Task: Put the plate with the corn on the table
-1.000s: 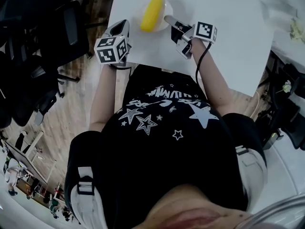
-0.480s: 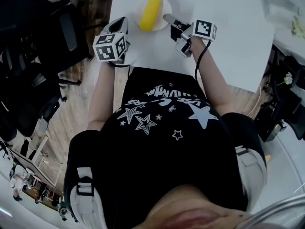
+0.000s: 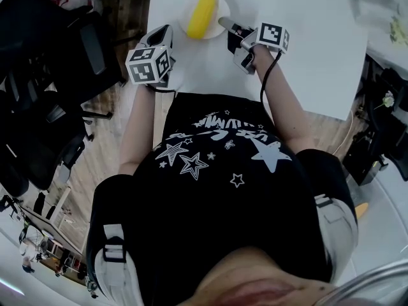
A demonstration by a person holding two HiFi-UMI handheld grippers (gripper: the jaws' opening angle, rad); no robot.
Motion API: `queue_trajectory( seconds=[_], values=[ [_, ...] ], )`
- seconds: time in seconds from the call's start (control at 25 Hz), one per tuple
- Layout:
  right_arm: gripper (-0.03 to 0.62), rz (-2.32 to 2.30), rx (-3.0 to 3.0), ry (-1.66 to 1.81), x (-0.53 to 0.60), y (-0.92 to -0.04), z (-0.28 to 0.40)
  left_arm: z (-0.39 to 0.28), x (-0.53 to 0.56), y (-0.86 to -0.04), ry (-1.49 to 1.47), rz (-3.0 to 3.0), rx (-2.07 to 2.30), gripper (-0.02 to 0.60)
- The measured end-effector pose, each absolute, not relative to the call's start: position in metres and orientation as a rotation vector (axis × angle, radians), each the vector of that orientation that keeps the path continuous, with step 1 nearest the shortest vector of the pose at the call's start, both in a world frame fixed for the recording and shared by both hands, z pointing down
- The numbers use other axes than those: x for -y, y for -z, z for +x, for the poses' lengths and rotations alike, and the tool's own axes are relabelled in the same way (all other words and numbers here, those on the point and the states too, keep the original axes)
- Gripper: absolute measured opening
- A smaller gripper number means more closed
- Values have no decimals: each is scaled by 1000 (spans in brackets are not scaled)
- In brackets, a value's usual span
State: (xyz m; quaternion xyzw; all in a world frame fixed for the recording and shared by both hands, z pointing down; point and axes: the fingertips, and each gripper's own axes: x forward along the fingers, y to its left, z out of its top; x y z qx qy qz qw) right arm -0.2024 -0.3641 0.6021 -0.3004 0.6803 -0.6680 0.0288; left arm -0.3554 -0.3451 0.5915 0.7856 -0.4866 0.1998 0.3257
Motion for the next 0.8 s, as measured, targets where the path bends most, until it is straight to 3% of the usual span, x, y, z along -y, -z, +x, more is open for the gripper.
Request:
queue_trajectory(
  seconds=[0.8],
  values=[
    [15, -1151, -2080, 2130, 359, -608, -200, -352, 337, -593, -529, 2061, 1265, 5]
  ],
)
